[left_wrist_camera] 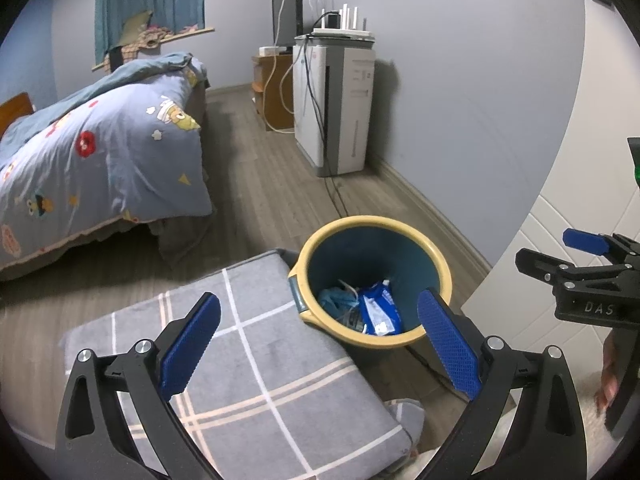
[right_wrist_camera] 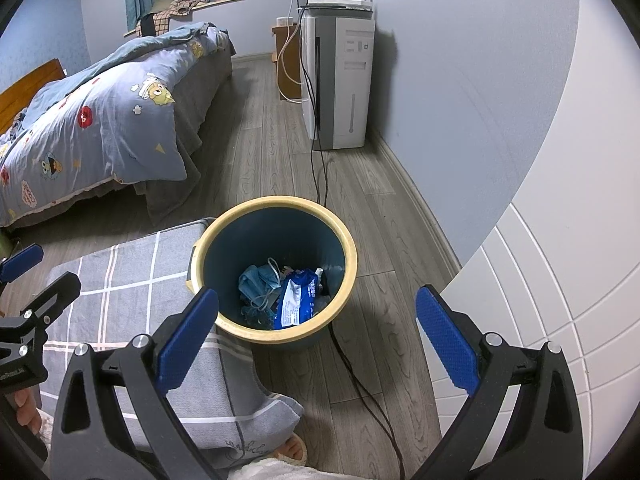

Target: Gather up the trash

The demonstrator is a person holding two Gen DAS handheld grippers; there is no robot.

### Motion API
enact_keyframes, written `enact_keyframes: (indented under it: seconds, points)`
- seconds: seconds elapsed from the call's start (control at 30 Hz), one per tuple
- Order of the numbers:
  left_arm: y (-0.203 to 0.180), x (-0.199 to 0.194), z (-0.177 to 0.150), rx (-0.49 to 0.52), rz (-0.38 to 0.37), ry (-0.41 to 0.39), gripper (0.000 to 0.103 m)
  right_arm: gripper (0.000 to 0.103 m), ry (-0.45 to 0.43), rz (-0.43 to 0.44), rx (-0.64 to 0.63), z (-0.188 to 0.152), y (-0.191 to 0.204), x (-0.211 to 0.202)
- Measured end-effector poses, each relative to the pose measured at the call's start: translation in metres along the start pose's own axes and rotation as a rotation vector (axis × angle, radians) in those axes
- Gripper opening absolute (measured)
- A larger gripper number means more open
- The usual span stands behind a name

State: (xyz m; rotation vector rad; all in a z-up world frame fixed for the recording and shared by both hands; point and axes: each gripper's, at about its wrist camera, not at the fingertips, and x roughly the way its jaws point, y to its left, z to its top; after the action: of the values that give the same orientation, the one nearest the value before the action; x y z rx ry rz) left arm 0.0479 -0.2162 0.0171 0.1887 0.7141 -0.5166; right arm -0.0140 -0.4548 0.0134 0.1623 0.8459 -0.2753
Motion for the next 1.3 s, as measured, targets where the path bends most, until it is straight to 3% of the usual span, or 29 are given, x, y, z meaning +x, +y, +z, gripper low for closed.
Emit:
enact_keyframes:
  seconds: [1.3]
  points:
    - [-0.0023,0.0007,-0.0009,0.0,0.0,0.005,0.098,0.097,0.001,-0.002,-0.006,0.0004,-0.0006,0.0028]
